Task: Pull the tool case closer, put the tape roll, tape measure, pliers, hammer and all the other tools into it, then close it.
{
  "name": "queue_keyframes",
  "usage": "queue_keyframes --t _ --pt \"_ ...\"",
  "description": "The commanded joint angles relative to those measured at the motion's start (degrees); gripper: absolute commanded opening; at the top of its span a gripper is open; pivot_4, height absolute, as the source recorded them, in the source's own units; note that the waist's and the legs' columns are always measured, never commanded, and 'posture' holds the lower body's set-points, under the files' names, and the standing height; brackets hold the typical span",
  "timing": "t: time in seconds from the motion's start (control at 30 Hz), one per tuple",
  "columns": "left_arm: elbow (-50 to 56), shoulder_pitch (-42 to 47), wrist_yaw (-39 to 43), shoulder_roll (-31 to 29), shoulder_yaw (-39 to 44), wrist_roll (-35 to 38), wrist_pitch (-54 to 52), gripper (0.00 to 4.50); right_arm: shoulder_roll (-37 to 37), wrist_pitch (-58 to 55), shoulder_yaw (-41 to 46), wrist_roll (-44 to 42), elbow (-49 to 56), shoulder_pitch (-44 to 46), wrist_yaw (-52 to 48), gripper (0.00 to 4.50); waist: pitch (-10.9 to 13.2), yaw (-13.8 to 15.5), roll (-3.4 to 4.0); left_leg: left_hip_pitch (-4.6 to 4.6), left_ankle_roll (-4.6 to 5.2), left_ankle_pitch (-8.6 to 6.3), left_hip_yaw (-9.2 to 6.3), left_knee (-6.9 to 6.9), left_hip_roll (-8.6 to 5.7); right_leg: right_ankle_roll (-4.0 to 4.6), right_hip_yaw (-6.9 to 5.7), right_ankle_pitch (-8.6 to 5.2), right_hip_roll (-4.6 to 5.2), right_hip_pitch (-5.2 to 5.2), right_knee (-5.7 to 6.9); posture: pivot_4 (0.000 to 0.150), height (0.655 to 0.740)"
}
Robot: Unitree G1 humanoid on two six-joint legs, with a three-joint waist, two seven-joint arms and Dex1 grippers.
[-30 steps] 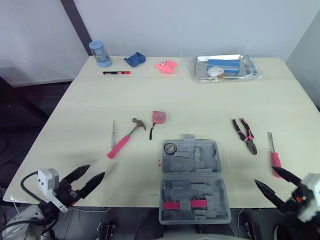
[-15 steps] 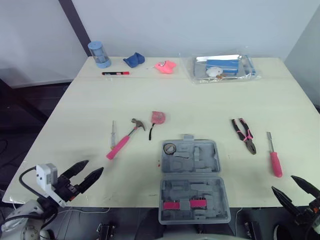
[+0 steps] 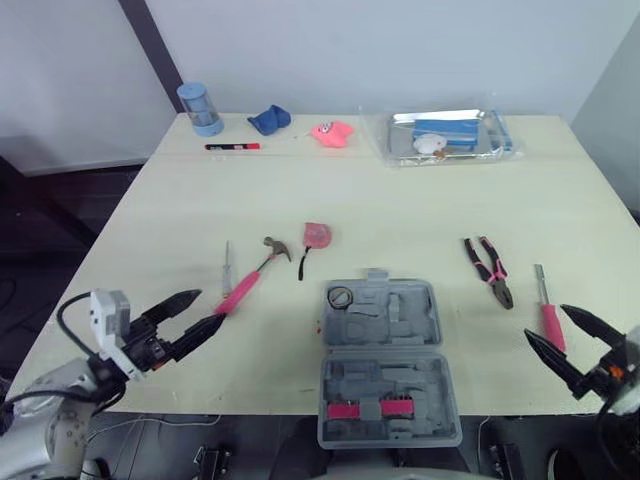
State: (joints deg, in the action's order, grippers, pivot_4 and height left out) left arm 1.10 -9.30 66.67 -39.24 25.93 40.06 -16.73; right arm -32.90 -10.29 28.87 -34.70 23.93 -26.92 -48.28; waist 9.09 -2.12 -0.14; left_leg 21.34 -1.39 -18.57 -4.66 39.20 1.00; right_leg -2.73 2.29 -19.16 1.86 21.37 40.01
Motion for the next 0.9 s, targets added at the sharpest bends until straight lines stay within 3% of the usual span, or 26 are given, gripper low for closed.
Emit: queue_keyframes --t 0.03,0.27,0.5,0.6,0.73,0.9 --pt "3.8 2.2 3.4 -2.4 -1.0 2.6 -2.0 4.50 -2.8 -3.1 0.0 -2.4 2.9 2.5 0.1 4.33 0.0 0.0 0.00 0.00 0.00 0.00 0.00 0.00 0.00 0.00 0.00 0.00 -0.01 -0.01 0.00 0.150 0.7400" --pt "4.8 6.4 11.4 -5.2 -4.5 3.6 -2.9 4.50 -6.8 -10.3 -2.5 -4.3 5.3 10.0 2.3 4.33 0.0 -0.1 0.01 -0.07 0.00 0.00 0.05 0.00 -0.13 0.00 0.00 0.00 -0.08 -0.05 0.00 0.150 0.7400" --pt "5.7 7.4 10.8 -4.4 -5.4 3.2 -3.2 4.50 -8.1 -15.8 -5.8 -4.4 7.4 15.5 6.1 4.33 0.0 -0.1 0.01 -0.06 0.00 0.00 0.01 0.02 -0.15 0.00 0.01 0.00 -0.06 -0.05 -0.01 0.150 0.7400" --pt "6.2 7.0 3.3 -2.4 -5.2 0.3 -2.9 4.50 -8.0 -17.9 -7.7 -4.7 9.3 17.7 7.9 4.33 0.0 -0.1 0.01 -0.05 0.00 0.00 -0.03 0.01 -0.09 0.00 0.01 0.00 -0.04 -0.05 -0.02 0.150 0.7400" --pt "9.2 7.9 -20.7 1.8 -5.6 -9.9 -8.0 4.50 -7.5 -19.2 -10.1 -8.5 14.0 20.7 7.3 4.33 0.0 -0.1 0.00 -0.04 0.00 0.00 -0.05 0.04 -0.04 -0.01 0.00 0.00 -0.03 -0.05 -0.01 0.150 0.7400" --pt "12.3 11.4 -30.7 4.9 -10.3 -10.0 -19.5 4.50 -9.5 -20.6 -13.5 -9.9 17.0 24.0 5.7 4.33 0.0 0.1 -0.07 0.02 0.00 0.00 -0.14 0.07 -0.04 -0.01 -0.07 0.01 -0.02 -0.05 -0.02 0.150 0.7400"
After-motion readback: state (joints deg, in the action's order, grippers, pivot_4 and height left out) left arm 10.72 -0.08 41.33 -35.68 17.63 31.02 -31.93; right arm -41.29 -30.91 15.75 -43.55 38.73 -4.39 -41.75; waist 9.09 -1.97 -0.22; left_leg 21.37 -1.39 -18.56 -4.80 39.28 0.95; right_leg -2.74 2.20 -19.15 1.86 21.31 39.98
